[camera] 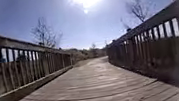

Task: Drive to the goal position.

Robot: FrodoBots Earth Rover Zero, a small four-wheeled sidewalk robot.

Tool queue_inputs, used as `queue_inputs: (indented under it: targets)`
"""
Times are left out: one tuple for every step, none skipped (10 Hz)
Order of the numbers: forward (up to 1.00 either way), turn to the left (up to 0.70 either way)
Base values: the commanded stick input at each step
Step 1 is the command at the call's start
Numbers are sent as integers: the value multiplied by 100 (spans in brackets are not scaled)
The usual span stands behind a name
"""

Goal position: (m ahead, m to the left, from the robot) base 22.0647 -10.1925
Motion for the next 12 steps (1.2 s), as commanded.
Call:
queue_inputs:
  targets:
    - [70, 0]
    - [70, 0]
    - [70, 0]
    - [70, 0]
    - [70, 0]
    - [70, 0]
    - [62, 0]
    - [50, 0]
    - [50, 0]
    - [50, 0]
    - [50, 0]
    - [50, -20]
